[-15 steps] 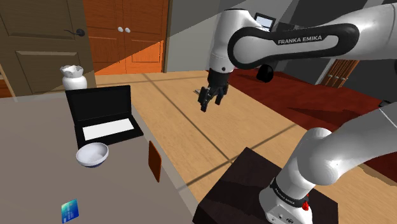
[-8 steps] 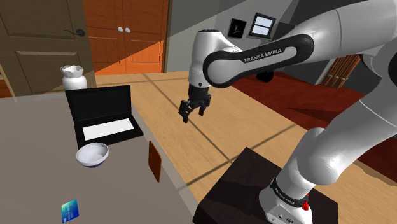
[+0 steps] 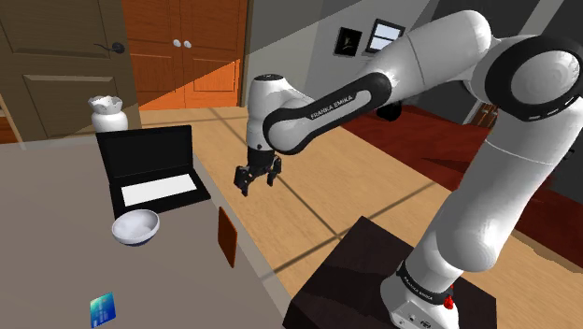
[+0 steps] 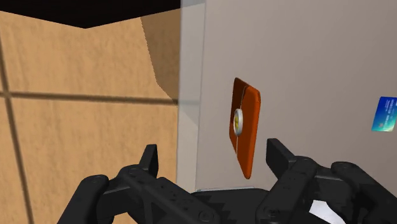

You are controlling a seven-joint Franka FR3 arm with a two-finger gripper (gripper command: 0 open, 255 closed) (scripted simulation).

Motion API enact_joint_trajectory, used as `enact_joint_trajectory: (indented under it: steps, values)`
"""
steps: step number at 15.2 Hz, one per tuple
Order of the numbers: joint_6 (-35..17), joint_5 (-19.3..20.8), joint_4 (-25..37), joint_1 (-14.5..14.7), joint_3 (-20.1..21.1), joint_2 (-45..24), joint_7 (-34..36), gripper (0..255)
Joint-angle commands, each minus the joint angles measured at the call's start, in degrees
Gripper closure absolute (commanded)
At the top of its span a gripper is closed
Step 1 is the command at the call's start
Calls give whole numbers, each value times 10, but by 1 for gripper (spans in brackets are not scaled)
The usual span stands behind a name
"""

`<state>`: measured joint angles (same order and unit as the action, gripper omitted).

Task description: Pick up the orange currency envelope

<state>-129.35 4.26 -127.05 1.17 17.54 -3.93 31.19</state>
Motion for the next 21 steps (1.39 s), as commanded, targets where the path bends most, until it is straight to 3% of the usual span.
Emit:
enact_joint_trajectory:
  steps: [1, 11, 21]
  values:
    - [-16, 19, 28, 4, -1, -48, 24, 0]
    - [-52, 86, 205, 54, -32, -279, 117, 0]
    - [-90, 100, 214, 63, -44, -327, 127, 0]
